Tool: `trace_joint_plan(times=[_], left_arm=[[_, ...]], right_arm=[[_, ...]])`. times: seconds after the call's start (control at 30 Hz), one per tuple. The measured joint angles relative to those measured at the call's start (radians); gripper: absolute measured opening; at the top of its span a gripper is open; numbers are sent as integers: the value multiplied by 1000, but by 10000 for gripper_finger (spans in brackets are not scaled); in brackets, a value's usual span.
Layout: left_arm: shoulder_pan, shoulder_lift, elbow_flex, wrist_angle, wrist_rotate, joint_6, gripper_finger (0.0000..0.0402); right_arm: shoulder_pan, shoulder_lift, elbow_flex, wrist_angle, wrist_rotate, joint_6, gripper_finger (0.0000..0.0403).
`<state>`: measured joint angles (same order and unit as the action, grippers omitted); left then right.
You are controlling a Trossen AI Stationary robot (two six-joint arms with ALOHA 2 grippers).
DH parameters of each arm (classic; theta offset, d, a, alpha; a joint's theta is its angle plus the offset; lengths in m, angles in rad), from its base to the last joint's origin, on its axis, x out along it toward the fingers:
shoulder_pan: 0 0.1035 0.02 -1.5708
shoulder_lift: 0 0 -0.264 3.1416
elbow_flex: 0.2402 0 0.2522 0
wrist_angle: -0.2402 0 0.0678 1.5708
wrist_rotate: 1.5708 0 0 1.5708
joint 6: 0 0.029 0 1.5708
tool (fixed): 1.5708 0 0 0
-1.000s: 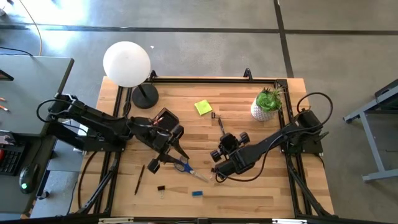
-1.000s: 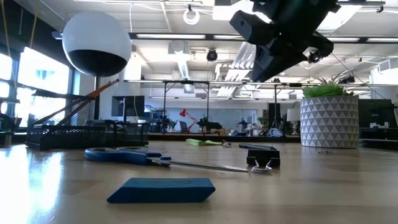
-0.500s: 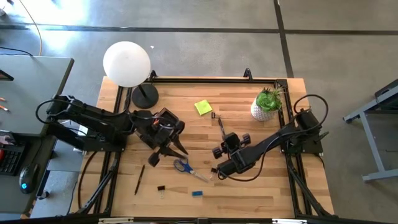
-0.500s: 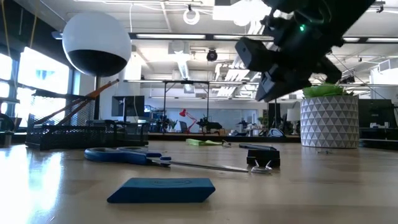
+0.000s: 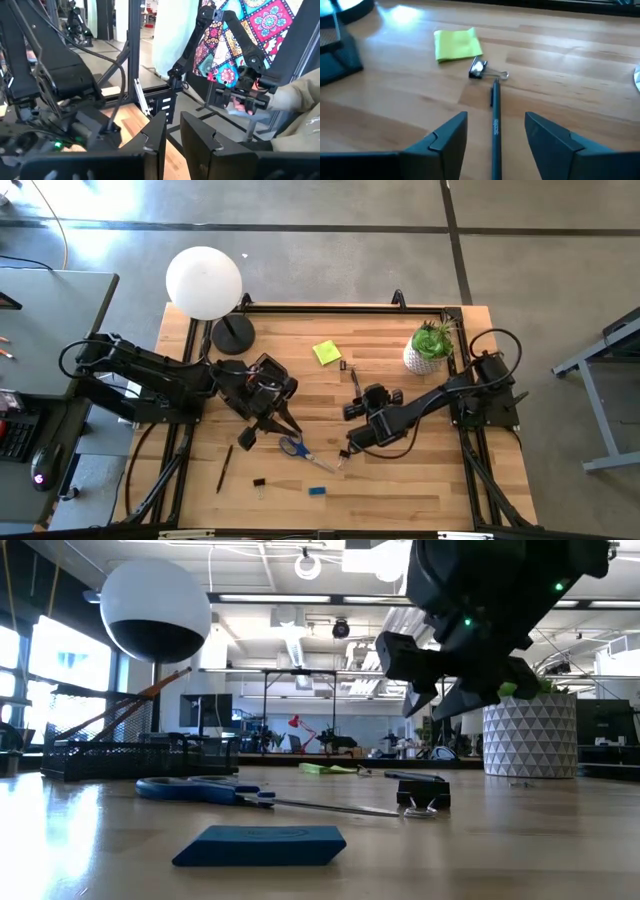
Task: Pick and place office supplies into organizer
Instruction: Put the right black pen into the metal mesh desk organizer
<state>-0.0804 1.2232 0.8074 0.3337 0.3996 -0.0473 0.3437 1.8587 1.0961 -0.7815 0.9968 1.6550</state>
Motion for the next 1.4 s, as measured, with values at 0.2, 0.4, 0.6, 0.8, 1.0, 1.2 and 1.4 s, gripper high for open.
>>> trace_joint_plan(times=[0.2, 0.4, 0.6, 0.8, 1.0, 1.2, 1.4], left_arm=[[-6, 0, 0, -9, -2, -43, 45], [-22, 0, 0, -16, 1, -54, 46], [-39, 0, 0, -17, -11, -54, 46], [-39, 0, 0, -27, -15, -54, 46], [-39, 0, 0, -27, -15, -54, 47], [-40, 0, 0, -37, -15, -54, 47], [-40, 0, 0, -40, -18, -54, 47]], right_arm=[[-40, 0, -42, 3, 1, 65, 180], [-68, 0, -72, 33, -2, 62, 148], [-81, 0, -148, 306, -47, -137, 134], [-98, 0, -232, 453, -98, -194, 135], [-96, 0, -238, 544, -125, -274, 133], [-102, 0, -238, 550, -177, -313, 133], [-102, 6, -238, 513, -157, -313, 133]])
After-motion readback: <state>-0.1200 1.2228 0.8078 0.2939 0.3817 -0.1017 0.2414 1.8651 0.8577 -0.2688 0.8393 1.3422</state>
